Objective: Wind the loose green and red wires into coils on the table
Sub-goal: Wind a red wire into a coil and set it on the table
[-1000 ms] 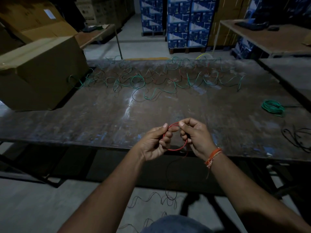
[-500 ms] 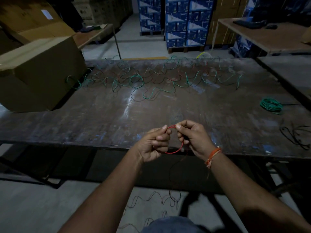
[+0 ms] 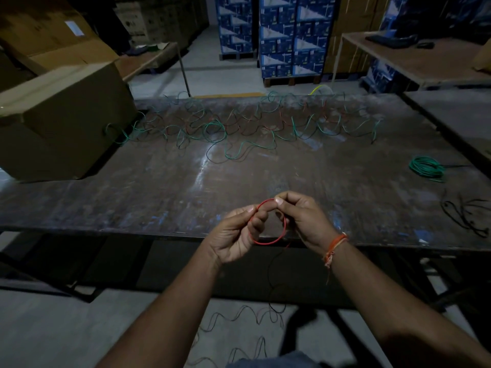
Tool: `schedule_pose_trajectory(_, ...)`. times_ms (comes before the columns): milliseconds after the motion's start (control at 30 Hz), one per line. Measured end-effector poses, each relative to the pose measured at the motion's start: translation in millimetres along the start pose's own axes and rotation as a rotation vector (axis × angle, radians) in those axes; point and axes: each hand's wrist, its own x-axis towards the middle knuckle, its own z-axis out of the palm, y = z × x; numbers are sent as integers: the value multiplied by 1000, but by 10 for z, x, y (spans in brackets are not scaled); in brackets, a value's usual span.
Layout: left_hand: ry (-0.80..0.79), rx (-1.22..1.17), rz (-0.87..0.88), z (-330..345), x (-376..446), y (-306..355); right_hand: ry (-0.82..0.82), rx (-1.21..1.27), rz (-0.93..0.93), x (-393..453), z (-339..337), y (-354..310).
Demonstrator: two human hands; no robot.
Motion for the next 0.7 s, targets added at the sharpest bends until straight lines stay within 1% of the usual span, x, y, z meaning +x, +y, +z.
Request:
schedule_pose_trajectory(67,9,47,7,-33,11,4,-36,-8,30,-6,-7,-10)
schedule_pose_trajectory(167,-20,-30,42,-70,38,46,-70,-66,80,-24,-58,29)
schedule_pose_trajectory(233,26,-110,107,-55,41,115,-63,-96,111,-59,-124,129)
schedule_pose_trajectory(267,76,-120,154,-58,35,158,-50,-111,120,-81,-166,191)
schedule_pose_trajectory(333,175,-103,242,-67,1,247,6,-155,117,-133,-243,292)
schedule_pose_trajectory(433,237,-159,322,-78,-45,358,149,-220,89,-196,-348,406)
schedule_pose_trajectory(467,259,-193,333,-89,-47,383,200,-238,85,-211,-379,441)
schedule_pose_trajectory(500,248,-230,327,-81,-52,396,245,-273,77,-223,-401,468)
schedule_pose_trajectory(567,165,-289,290,-104,-43,390,294,-466,35,-242,-425,487)
schedule_pose_trajectory(600,132,-306,272,-111,-37,374,276,-619,-1,-249,-422,476)
schedule_pose_trajectory(633,109,-317,262,-122,-29,369,224,-767,-43,-263,-396,437)
schedule_pose_trajectory(700,146,-301,299,-133,0,389,59,-979,-137,-297,-296,320)
